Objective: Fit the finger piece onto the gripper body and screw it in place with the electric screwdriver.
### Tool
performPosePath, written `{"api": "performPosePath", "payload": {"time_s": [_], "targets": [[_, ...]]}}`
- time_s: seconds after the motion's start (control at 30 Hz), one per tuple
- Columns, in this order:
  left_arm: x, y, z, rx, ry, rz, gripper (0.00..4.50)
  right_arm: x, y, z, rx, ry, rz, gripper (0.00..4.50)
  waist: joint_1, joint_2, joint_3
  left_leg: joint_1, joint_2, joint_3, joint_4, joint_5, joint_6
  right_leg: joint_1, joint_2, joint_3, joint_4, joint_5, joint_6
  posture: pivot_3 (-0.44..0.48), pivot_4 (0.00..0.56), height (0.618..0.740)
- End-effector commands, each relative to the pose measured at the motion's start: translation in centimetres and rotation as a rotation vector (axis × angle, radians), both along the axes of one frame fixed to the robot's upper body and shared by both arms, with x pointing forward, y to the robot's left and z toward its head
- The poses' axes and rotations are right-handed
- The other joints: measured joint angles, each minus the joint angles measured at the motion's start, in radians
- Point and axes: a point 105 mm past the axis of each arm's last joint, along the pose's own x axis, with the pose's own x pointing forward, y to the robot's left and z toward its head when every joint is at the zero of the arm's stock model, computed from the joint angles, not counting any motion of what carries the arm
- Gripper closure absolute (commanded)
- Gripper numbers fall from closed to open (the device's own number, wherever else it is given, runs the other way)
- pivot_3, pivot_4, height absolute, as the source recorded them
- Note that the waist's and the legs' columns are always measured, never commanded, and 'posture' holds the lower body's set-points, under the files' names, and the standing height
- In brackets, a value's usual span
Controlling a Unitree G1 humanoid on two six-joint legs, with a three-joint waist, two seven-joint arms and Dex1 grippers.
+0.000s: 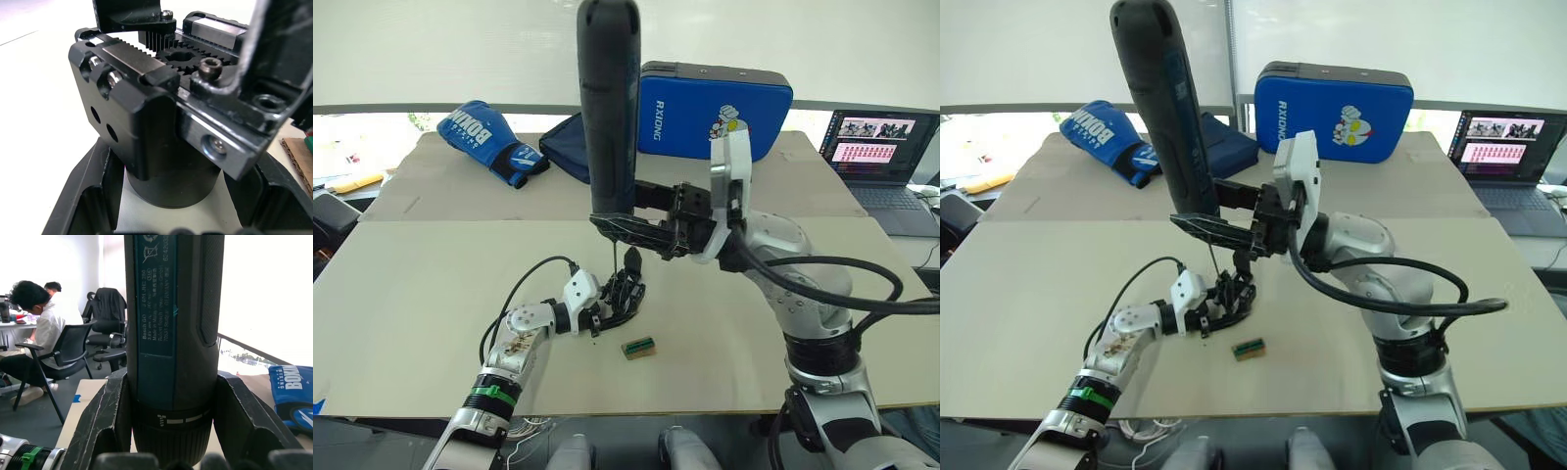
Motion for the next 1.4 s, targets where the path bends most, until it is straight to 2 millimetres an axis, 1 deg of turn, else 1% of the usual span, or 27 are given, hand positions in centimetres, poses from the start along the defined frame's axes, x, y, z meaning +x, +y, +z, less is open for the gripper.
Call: {"api": "performPosePath", "payload": {"time_s": [0.03, 0.23, 0.4, 0.5, 0.77, 1.4], "targets": [[-0.6, 0.2, -1.8, 0.037, 0.071, -0.004, 2.17, -1.7, -0.5, 2.1, 0.051, -0.074, 0.042, 2.59, 0.0, 0.0, 0.0, 0.0, 0.0, 0.0, 0.0, 0.0, 0.0, 0.0, 0.0, 0.0, 0.0, 0.0, 0.0, 0.0, 0.15, 0.74], [-0.6, 0.2, -1.8, 0.036, 0.077, -0.006, 2.17, -1.9, -0.5, 3.3, 0.085, -0.091, 0.052, 2.59, 0.0, 0.0, 0.0, 0.0, 0.0, 0.0, 0.0, 0.0, 0.0, 0.0, 0.0, 0.0, 0.0, 0.0, 0.0, 0.0, 0.15, 0.74], [-0.6, 0.2, -1.9, 0.035, 0.082, -0.006, 2.17, -1.3, 0.2, 3.4, 0.082, -0.1, 0.044, 2.59, 0.0, 0.0, 0.0, 0.0, 0.0, 0.0, 0.0, 0.0, 0.0, 0.0, 0.0, 0.0, 0.0, 0.0, 0.0, 0.0, 0.15, 0.74], [-0.6, 0.2, -1.9, 0.034, 0.084, -0.006, 2.17, -1.0, 0.5, 3.2, 0.077, -0.102, 0.039, 2.59, -0.001, 0.0, 0.0, 0.0, 0.0, 0.0, 0.0, 0.0, 0.0, 0.0, 0.0, 0.0, 0.0, 0.0, 0.0, 0.0, 0.15, 0.74], [-0.7, 0.1, -1.9, 0.033, 0.088, -0.006, 2.17, -0.1, 1.2, 1.7, 0.049, -0.104, 0.022, 2.59, -0.001, 0.0, 0.0, 0.0, 0.0, 0.0, 0.0, 0.0, 0.0, 0.0, 0.0, 0.0, 0.0, 0.0, 0.0, 0.0, 0.15, 0.74], [-0.7, 0.1, -2.0, 0.034, 0.094, -0.005, 2.17, -0.4, 1.5, -0.5, 0.041, -0.063, 0.04, 2.59, -0.001, 0.0, 0.0, 0.0, 0.0, 0.0, 0.0, 0.0, 0.0, 0.0, 0.0, 0.0, 0.0, 0.0, 0.0, 0.0, 0.15, 0.74]]}}
